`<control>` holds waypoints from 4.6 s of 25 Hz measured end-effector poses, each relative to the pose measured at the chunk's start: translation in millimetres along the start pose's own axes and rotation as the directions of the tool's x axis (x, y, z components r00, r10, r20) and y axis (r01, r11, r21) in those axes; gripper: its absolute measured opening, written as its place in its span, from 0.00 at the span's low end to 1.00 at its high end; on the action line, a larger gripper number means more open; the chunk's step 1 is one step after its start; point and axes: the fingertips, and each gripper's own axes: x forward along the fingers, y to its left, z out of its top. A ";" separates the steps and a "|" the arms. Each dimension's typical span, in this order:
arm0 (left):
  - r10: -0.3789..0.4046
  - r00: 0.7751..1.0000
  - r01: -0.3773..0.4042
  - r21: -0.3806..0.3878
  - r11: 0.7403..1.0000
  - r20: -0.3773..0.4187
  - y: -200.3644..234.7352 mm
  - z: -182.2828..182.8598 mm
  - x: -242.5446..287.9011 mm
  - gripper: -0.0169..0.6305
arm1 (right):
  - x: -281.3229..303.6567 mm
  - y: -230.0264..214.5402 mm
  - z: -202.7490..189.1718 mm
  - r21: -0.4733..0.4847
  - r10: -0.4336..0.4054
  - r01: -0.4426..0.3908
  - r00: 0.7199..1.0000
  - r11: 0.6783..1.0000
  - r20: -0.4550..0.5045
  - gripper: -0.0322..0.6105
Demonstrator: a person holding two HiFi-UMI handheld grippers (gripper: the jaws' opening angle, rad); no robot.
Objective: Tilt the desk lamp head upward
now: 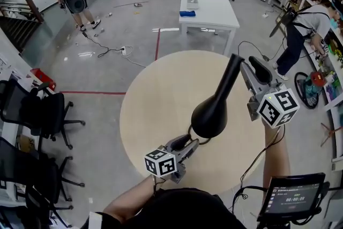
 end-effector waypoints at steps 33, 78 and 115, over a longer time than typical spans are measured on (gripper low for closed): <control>-0.015 0.999 0.013 0.074 0.997 0.033 -28.7 16.8 -18.4 0.29 | 32.2 -4.2 -16.0 0.157 0.146 -0.142 0.989 0.977 -0.013 0.24; -0.143 0.978 0.034 0.564 0.825 0.151 -148.1 104.8 -67.4 0.29 | 45.0 -38.8 -69.6 0.642 0.153 -0.162 0.986 0.750 0.070 0.24; 0.004 0.921 -0.339 0.794 0.505 0.390 -149.6 174.2 -83.7 0.29 | 42.1 -47.5 -89.9 0.708 0.123 -0.110 0.992 0.698 0.033 0.24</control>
